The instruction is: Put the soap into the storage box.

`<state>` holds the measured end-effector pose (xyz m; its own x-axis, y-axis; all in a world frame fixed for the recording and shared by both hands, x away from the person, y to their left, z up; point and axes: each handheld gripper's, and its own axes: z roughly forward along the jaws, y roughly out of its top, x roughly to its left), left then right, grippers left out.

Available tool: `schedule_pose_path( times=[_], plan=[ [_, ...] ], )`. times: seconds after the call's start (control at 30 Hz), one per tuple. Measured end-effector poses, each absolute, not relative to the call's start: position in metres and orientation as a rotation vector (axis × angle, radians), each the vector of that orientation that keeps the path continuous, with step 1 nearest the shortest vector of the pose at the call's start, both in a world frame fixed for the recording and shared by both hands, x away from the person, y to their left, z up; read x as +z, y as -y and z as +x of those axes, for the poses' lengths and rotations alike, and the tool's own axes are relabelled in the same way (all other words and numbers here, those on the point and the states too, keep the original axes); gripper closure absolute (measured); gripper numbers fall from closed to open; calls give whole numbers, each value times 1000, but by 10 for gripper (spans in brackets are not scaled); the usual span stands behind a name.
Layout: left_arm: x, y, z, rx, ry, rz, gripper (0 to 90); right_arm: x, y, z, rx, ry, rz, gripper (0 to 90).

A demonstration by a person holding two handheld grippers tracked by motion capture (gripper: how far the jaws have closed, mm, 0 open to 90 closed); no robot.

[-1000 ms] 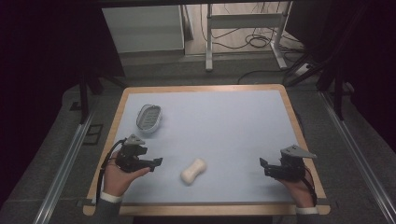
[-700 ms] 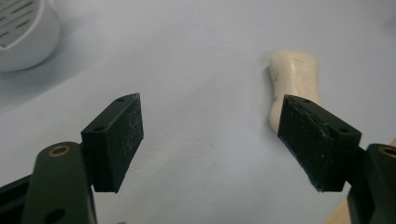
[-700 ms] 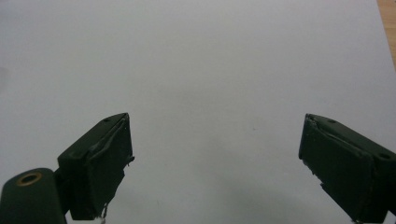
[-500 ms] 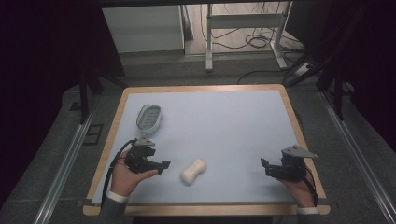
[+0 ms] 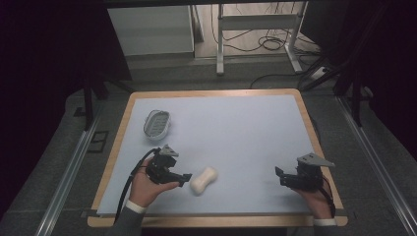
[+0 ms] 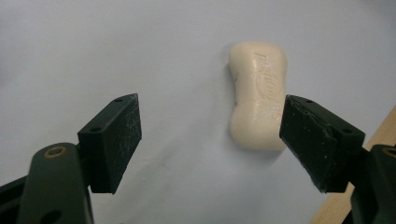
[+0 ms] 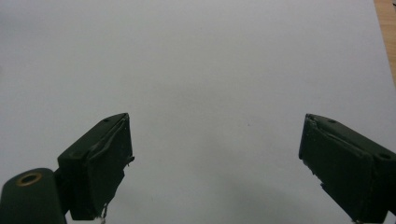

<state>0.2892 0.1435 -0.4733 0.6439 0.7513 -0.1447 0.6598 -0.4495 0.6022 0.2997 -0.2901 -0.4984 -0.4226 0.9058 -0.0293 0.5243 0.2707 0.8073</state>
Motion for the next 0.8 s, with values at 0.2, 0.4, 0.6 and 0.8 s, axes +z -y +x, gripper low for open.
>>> schedule_pose_path(
  times=[0.2,0.4,0.6,0.8],
  plan=[
    [-477,-132,291,175,-1081,2261,213,-500,290,300,1010,-2058,1288,94],
    [-480,-116,293,145,-1031,2304,226,-500,289,300,1004,-2049,1279,95],
    [-485,-105,296,128,-1023,2338,233,-501,290,300,992,-2051,1288,95],
    [-489,-91,299,118,-1013,2369,243,-503,289,302,979,-2067,1301,94]
  ],
)
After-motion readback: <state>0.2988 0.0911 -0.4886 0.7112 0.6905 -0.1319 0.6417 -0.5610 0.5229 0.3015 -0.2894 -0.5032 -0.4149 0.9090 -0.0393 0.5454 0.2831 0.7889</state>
